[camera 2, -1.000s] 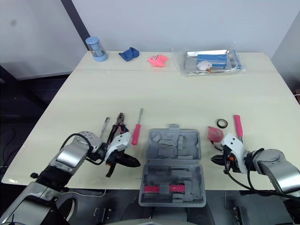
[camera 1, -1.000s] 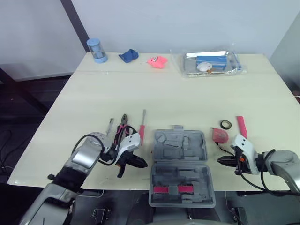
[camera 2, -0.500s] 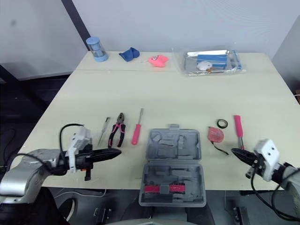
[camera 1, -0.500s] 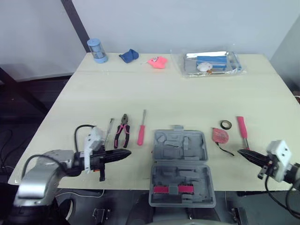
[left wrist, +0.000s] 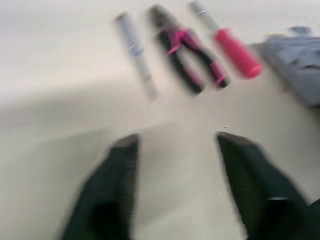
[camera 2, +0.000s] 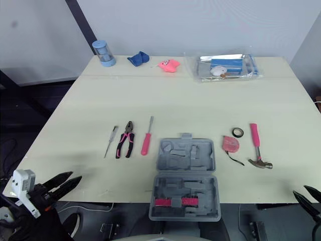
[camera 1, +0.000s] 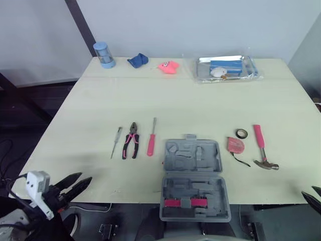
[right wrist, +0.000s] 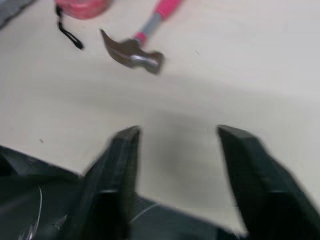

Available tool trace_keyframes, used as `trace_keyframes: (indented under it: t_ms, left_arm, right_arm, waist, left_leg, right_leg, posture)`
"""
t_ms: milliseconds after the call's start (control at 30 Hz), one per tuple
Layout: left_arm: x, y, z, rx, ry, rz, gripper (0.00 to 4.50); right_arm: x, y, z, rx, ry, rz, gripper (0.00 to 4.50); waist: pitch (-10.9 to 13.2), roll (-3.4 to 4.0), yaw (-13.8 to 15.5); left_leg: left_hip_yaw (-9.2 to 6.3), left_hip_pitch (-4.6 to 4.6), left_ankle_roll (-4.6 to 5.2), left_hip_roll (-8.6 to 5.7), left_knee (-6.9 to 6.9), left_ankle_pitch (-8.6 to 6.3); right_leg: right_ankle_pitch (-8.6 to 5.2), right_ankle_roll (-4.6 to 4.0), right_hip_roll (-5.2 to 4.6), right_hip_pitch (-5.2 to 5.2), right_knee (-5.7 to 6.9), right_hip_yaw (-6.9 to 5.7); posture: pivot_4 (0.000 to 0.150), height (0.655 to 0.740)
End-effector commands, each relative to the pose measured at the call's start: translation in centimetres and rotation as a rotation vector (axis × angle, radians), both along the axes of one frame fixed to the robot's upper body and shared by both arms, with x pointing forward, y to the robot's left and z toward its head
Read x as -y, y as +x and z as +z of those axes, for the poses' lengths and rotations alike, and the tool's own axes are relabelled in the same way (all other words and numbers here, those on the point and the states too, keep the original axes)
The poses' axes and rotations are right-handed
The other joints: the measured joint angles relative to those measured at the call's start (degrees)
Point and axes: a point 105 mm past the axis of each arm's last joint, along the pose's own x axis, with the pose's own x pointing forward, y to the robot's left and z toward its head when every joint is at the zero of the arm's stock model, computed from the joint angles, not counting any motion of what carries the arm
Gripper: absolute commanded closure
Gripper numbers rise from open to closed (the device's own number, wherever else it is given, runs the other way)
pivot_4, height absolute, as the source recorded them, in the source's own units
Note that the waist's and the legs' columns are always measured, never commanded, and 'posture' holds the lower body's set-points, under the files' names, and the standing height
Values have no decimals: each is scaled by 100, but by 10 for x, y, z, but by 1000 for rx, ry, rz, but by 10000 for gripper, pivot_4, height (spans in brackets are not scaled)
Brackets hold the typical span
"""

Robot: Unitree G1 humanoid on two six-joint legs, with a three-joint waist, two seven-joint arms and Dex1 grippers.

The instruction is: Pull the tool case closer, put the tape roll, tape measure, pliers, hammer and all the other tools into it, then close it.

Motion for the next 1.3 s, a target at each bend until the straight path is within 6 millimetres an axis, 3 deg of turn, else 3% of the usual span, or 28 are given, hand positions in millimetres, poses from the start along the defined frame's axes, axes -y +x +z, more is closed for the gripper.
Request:
trace_keyframes:
  t_ms: [33,67,367,500,667,867,1067,1300]
  left_arm:
    - [-16,-6,7,47,45,45,0]
    - [-18,-7,8,50,52,45,0]
    - [-11,3,16,98,62,4,0]
    - [1,12,26,127,76,-84,0]
    - [28,26,41,170,82,-227,0]
    - [76,41,63,228,102,-474,0]
    - [116,50,79,270,102,-655,0]
    - [146,49,94,307,85,-807,0]
  right_arm:
    - [12,-7,14,39,-27,-32,2582]
    - [11,-7,15,40,-21,-30,699]
    - [-11,14,37,85,2,35,699]
    - [-47,49,72,121,-18,167,699]
    - [-81,80,97,99,-85,304,699]
    - [-108,112,104,0,-267,516,699]
    - [-113,148,105,-48,-502,698,699]
    - [-113,185,98,-172,-728,860,699]
  waist:
    - [-2,3,0]
    - [-3,4,-1]
    - [-6,8,-6]
    - [-6,11,-16]
    - [-7,6,9]
    - [-2,6,23]
    - [2,6,-20]
    - [30,29,-19]
  left_leg:
    - [0,0,0,0,0,0]
    - [1,1,0,0,0,0]
    - [1,1,0,1,0,0]
    - [3,1,0,2,0,0]
    - [0,-3,0,1,3,0]
    - [-6,-9,0,0,7,0]
    - [-5,-10,0,1,6,0]
    - [-2,-14,0,2,5,0]
  right_leg:
    - [-1,-1,0,0,1,0]
    - [0,-1,0,0,0,0]
    - [3,5,0,0,2,2]
    - [3,6,1,-2,4,5]
    - [4,7,1,-1,2,2]
    - [5,7,-1,-2,0,-6]
    - [5,7,2,-5,0,-5]
    - [6,7,1,-15,0,-4]
  posture:
    - [1500,7400]
    - [1500,7400]
    - [1500,7400]
    - [1500,7400]
    - [1500,7400]
    - [1500,7400]
    - [1500,7400]
    - [1500,7400]
